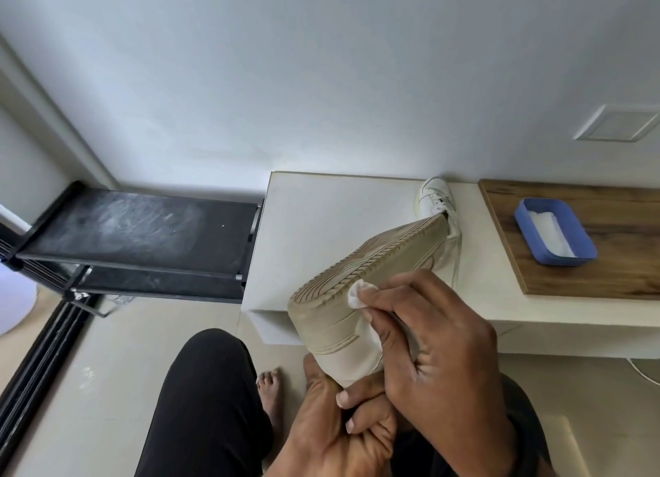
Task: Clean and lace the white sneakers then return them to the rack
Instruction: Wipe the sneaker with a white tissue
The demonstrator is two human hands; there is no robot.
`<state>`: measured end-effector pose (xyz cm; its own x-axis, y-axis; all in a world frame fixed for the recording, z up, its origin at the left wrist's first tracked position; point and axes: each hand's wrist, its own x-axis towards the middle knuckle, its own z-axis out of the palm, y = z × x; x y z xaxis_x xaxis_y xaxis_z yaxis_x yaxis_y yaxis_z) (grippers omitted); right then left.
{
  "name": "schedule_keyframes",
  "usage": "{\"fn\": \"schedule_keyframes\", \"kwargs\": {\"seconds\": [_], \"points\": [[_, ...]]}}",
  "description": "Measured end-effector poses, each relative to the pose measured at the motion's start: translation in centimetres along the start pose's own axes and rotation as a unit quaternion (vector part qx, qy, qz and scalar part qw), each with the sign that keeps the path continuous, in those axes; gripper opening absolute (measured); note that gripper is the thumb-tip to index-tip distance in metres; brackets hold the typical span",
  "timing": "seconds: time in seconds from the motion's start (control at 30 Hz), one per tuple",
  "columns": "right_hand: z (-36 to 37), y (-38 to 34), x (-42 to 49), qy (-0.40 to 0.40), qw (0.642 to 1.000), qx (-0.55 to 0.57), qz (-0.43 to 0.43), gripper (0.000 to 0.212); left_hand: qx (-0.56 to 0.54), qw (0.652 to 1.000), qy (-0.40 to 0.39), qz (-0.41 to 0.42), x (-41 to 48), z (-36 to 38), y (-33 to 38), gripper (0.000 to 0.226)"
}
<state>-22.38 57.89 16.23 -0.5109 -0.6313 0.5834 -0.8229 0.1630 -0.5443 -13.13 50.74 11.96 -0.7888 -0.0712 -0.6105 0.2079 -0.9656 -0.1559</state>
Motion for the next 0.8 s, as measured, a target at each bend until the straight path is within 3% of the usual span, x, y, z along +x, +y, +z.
{"fn": "schedule_keyframes", "kwargs": {"seconds": [0.27, 0.5, 0.7, 0.8], "points": [[0.3, 1.4, 1.6, 0.046, 0.997, -0.014, 0.056, 0.017, 0.000, 0.999, 0.038, -0.011, -1.0, 1.8, -0.6, 0.077], [0.8, -1.5, 0.2, 0.025, 0.999, 0.029, -0.002, 0.011, 0.050, 0.993, 0.076, 0.073, -1.1, 2.6, -0.5, 0.076], [0.0, 0.5, 2.1, 0.051, 0.998, 0.026, 0.032, 0.016, 0.015, 0.999, 0.026, 0.046, -1.6, 3.1, -0.1, 0.043], [0.2, -0.1, 1.6, 0.053, 0.998, 0.018, 0.025, 0.013, 0.012, 0.997, 0.028, 0.065, -1.6, 3.2, -0.1, 0.040]]}}
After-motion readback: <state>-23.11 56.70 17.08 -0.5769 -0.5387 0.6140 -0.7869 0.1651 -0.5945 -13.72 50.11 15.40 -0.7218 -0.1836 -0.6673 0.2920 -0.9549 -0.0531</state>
